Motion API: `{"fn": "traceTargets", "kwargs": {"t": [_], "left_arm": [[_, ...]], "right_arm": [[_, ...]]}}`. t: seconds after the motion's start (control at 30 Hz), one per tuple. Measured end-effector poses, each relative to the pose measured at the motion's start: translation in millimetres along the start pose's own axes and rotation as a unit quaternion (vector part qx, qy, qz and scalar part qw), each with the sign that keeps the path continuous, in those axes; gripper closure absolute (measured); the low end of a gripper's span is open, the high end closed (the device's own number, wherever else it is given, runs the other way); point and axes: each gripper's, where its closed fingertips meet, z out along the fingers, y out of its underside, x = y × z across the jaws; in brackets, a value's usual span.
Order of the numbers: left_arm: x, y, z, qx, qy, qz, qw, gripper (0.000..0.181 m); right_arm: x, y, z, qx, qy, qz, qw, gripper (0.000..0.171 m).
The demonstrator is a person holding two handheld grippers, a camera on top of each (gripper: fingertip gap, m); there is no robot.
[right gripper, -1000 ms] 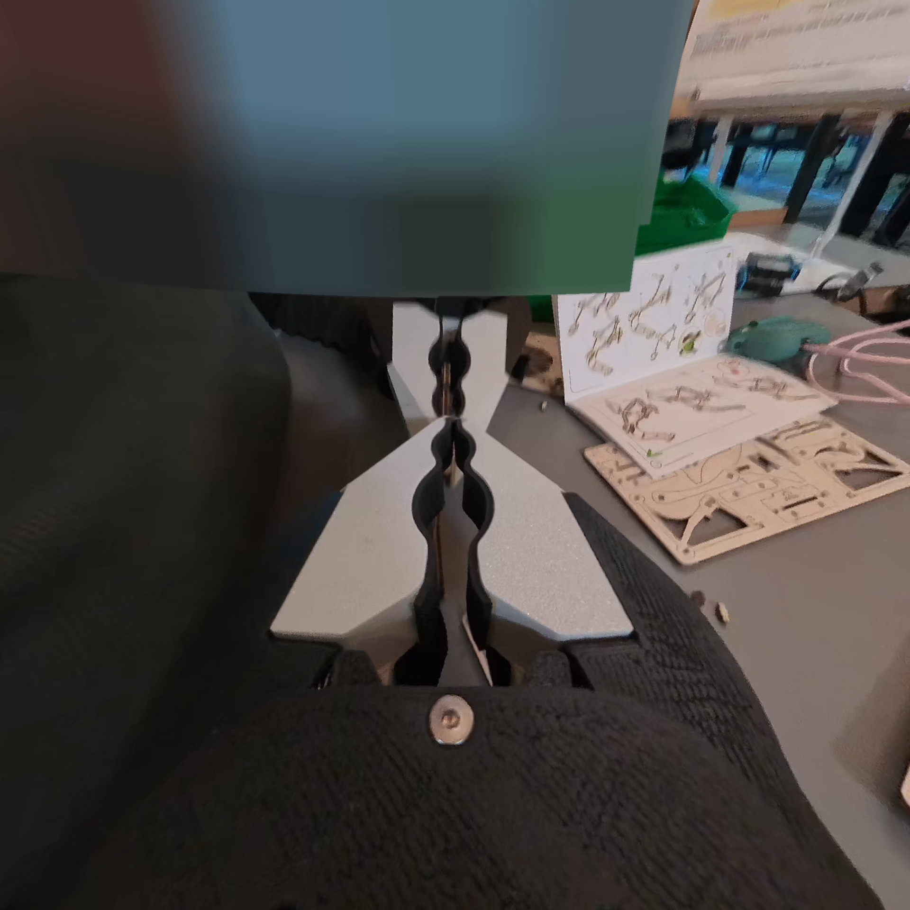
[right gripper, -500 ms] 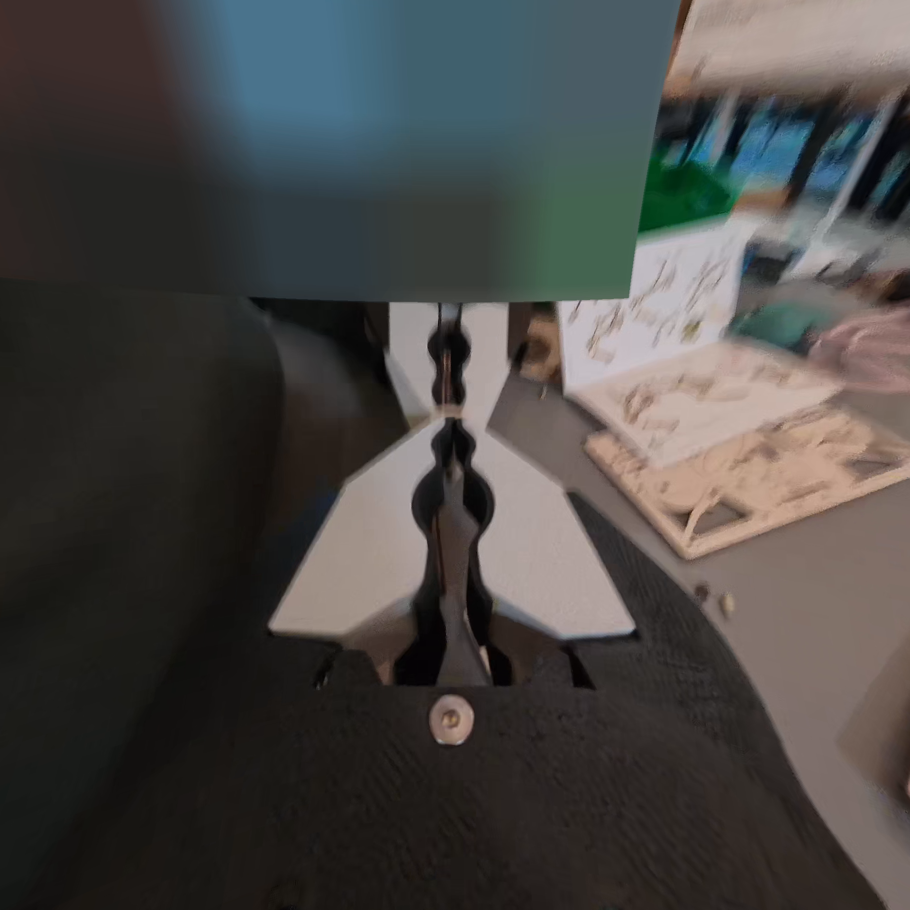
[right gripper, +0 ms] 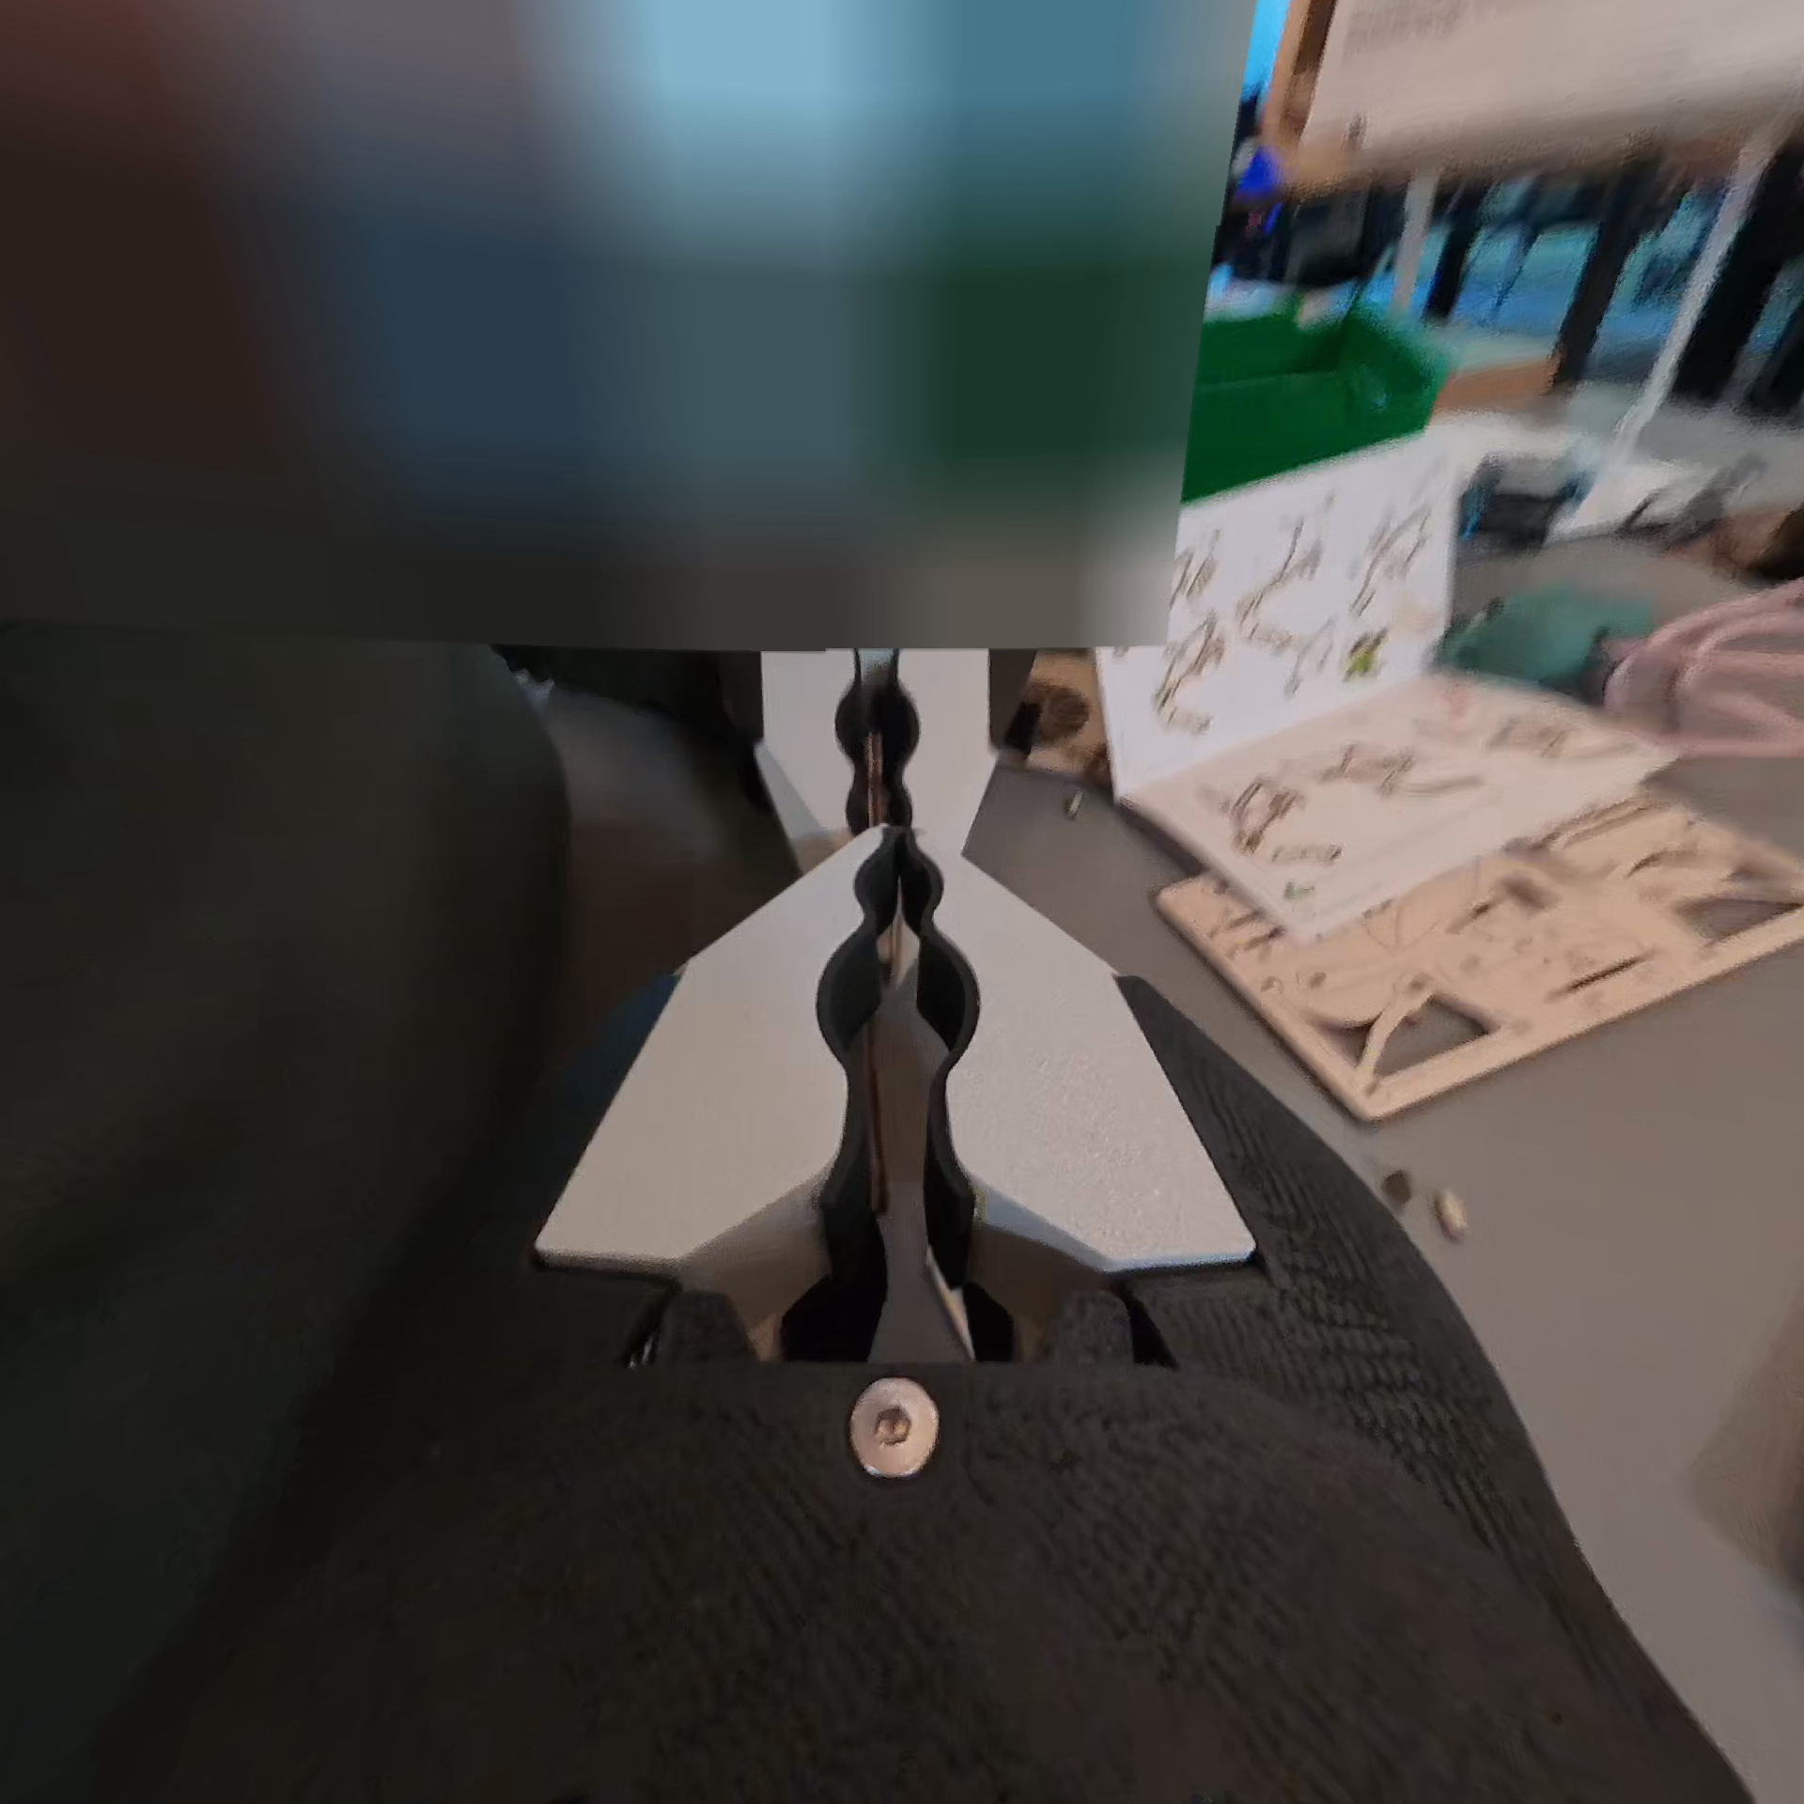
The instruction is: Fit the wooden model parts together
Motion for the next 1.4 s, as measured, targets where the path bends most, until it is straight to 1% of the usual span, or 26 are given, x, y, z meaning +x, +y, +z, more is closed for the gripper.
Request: {"fn": "traceTargets", "kwargs": {"t": [0.03, 0.07, 0.13, 0.17, 0.27, 0.33, 0.37, 0.43, 0.47, 0.53, 0.57, 0.63, 0.67, 0.73, 0.77, 0.83, 0.87, 0.97, 1.03, 1.2, 1.27, 1.3, 1.33, 1.4], "left_arm": [[0.3, 0.0, 0.1, 0.0, 0.0, 0.002, 1.0, 0.181], [0.2, 0.0, 0.2, 0.0, -0.001, 0.002, 1.0, 0.181], [0.5, 0.5, 0.0, -0.002, 0.003, -0.001, 1.0, 0.181], [0.0, -0.1, -0.1, 0.001, 0.001, -0.002, 1.0, 0.181], [0.4, 0.0, 0.1, 0.0, 0.0, 0.001, 1.0, 0.181], [0.1, 0.0, 0.1, 0.0, 0.001, -0.002, 1.0, 0.181], [-0.2, -0.1, -0.2, 0.0, 0.001, -0.004, 1.0, 0.181], [0.6, 0.0, 0.2, -0.001, 0.001, 0.001, 1.0, 0.181], [0.6, 0.0, 0.2, 0.0, 0.001, 0.001, 1.0, 0.181], [-0.3, 0.1, -0.3, 0.0, 0.0, -0.003, 1.0, 0.181], [0.4, 0.1, 0.2, -0.001, 0.002, -0.003, 1.0, 0.181], [1.3, 0.3, 0.3, -0.001, 0.002, 0.002, 1.0, 0.181], [1.4, 0.3, 0.3, -0.001, 0.001, 0.003, 1.0, 0.181], [2.8, 0.4, 0.4, -0.002, 0.008, 0.002, 1.0, 0.181], [3.6, 0.5, 0.6, -0.002, 0.008, 0.007, 1.0, 0.181], [2.1, 0.4, 0.4, -0.002, 0.002, 0.006, 1.0, 0.181], [1.5, 0.4, 0.4, -0.002, 0.003, 0.002, 1.0, 0.181], [1.2, 0.4, 0.4, -0.002, 0.003, 0.0, 1.0, 0.181], [1.4, 0.5, 0.3, -0.002, 0.003, 0.002, 1.0, 0.181], [1.6, 0.4, 0.4, -0.002, 0.005, 0.001, 1.0, 0.181], [2.0, 0.4, 0.4, -0.002, 0.006, 0.001, 1.0, 0.181], [2.2, 0.4, 0.4, -0.002, 0.007, 0.001, 1.0, 0.181], [2.3, 0.4, 0.4, -0.002, 0.007, 0.002, 1.0, 0.181], [2.3, 0.4, 0.4, -0.002, 0.007, 0.002, 1.0, 0.181]], "right_arm": [[-1.5, -11.4, -3.1, 0.023, 0.003, -0.009, 1.0, 0.171], [-1.4, -11.5, -3.7, 0.019, 0.006, -0.013, 1.0, 0.171], [-2.7, 13.9, 3.0, -0.038, -0.008, 0.002, 0.999, 0.17], [-3.7, 7.1, 2.1, -0.014, -0.018, 0.021, 1.0, 0.171], [-2.9, -11.6, -4.1, 0.029, -0.003, -0.001, 1.0, 0.171], [-3.5, 11.1, 2.6, -0.025, -0.013, 0.009, 1.0, 0.171], [-3.3, 5.5, 1.6, -0.006, -0.015, 0.021, 1.0, 0.171], [-2.4, -10.4, -3.4, 0.033, -0.009, 0.011, 0.999, 0.171], [-4.6, -10.9, -3.7, 0.034, -0.019, 0.018, 0.999, 0.171], [-6.5, 12.7, 4.1, -0.02, -0.038, 0.038, 0.998, 0.171], [-4.8, 9.3, 3.2, -0.01, -0.037, 0.05, 0.998, 0.171], [-3.8, -10.0, -3.7, 0.039, -0.029, 0.028, 0.998, 0.171], [-2.3, -10.9, -5.5, 0.039, -0.028, 0.03, 0.998, 0.171], [3.6, 21.9, 2.1, -0.05, -0.014, 0.036, 0.998, 0.171], [3.6, 18.8, 2.8, -0.041, -0.013, 0.038, 0.998, 0.171], [-1.3, -13.9, -4.8, 0.039, -0.02, 0.023, 0.999, 0.171], [-0.8, -17.3, -6.9, 0.046, -0.016, 0.016, 0.999, 0.171], [-3.3, -3.6, -2.5, 0.025, -0.028, 0.031, 0.999, 0.171], [-5.0, -0.1, 0.0, 0.01, -0.032, 0.021, 0.999, 0.171], [1.7, -8.3, -10.1, 0.033, -0.026, 0.027, 0.999, 0.171], [3.5, -2.0, -10.9, 0.02, -0.041, 0.051, 0.998, 0.171], [3.2, 1.7, -9.6, 0.01, -0.051, 0.069, 0.996, 0.155], [1.9, 4.7, -7.8, 0.003, -0.063, 0.084, 0.994, 0.15], [-0.2, 8.8, -4.2, -0.007, -0.075, 0.098, 0.992, 0.147]]}}
